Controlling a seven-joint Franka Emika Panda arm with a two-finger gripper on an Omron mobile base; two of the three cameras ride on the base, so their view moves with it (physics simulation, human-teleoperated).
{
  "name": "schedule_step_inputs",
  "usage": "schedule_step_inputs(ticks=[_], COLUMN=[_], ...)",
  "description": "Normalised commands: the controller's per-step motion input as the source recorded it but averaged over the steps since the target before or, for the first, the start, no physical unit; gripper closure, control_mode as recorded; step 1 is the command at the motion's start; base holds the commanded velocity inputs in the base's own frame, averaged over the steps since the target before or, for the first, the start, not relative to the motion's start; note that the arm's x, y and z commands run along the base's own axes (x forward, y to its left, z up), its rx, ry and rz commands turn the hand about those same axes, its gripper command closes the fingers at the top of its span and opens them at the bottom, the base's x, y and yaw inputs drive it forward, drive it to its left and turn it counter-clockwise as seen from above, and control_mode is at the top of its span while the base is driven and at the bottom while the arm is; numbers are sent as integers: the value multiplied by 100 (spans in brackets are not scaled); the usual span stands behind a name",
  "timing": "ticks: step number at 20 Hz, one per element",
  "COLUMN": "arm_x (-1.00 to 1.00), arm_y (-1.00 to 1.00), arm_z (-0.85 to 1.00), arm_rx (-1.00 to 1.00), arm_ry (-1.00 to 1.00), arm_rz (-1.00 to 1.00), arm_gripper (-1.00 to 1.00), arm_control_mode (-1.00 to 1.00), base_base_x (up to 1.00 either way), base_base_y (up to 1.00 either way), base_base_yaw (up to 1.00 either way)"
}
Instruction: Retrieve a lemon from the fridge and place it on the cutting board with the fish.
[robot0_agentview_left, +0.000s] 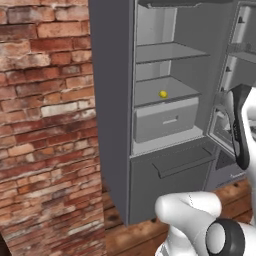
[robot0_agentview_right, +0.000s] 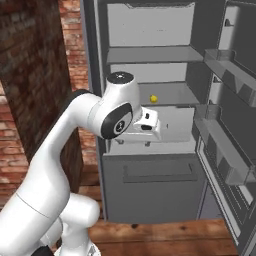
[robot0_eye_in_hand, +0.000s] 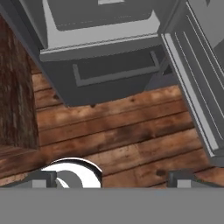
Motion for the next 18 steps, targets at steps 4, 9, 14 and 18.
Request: schedule_step_inputs(ticks=[4, 9, 14, 18], arm_x=[0, 0, 0, 0], arm_y=[0, 0, 0, 0], arm_z=[0, 0, 0, 0], arm_rx=[0, 0, 0, 0], arm_ry=[0, 0, 0, 0], arm_rz=[0, 0, 0, 0], arm_gripper=[-100, -100, -100, -100], arm_control_mode=[100, 100, 100, 100], base_base_x=[64, 57, 35, 33], base_base_y=[-66, -40, 8, 0], base_base_yaw=[41, 42, 3, 0])
